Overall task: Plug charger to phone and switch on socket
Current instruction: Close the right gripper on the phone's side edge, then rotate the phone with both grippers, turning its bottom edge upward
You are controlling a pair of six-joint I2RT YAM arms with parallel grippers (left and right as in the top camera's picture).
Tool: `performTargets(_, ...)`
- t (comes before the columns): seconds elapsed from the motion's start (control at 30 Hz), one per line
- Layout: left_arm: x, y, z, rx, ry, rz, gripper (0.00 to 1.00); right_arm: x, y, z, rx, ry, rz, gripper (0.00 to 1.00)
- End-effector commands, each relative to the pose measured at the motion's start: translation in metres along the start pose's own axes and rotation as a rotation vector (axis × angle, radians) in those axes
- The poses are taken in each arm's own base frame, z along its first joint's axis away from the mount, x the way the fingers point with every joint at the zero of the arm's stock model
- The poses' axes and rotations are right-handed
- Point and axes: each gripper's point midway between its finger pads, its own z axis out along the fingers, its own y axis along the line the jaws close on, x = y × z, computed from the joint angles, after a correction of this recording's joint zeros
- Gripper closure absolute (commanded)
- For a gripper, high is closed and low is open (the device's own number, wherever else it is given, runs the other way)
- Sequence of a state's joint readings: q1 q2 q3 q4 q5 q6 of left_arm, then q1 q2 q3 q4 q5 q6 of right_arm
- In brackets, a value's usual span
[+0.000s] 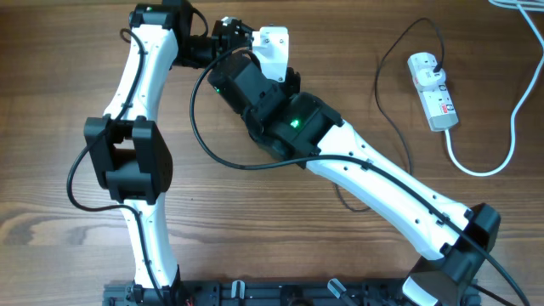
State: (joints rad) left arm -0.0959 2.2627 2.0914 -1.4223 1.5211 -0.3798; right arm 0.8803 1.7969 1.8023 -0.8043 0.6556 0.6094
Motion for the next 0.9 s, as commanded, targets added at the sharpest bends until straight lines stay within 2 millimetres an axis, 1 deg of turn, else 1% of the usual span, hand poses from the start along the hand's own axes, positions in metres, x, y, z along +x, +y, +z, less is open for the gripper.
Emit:
performTargets(0.0, 0.016, -0.020, -0.003, 0.053, 0.019, 0.034, 0.36, -0.012, -0.005, -0.006, 0.004, -0.032, 0.035, 0.91)
performTargets(0.07, 0.016, -0.020, -0.003, 0.053, 0.019, 0.034, 0.36, -0.012, -0.005, -0.006, 0.004, -0.031, 0.034, 0.95)
performTargets(0.43, 0.016, -0.020, -0.003, 0.053, 0.019, 0.035, 0.35, -0.014, -0.008, -0.007, 0.019, -0.043, 0.046, 0.96)
performTargets(0.57, 0.016, -0.020, -0.003, 0.052, 0.019, 0.035, 0.31, -0.016, -0.007, -0.008, 0.014, -0.048, 0.081, 0.96)
performTargets(0.67, 0.016, -0.020, -0.003, 0.050, 0.018, 0.036, 0.25, -0.018, -0.008, -0.011, 0.008, -0.055, 0.137, 0.96)
performTargets(0.73, 0.016, -0.020, -0.003, 0.050, 0.018, 0.036, 0.23, -0.022, -0.010, -0.014, 0.004, -0.063, 0.170, 0.96)
performTargets(0.87, 0.016, -0.020, -0.003, 0.050, 0.018, 0.036, 0.18, -0.034, -0.019, -0.025, 0.020, -0.108, 0.266, 0.96)
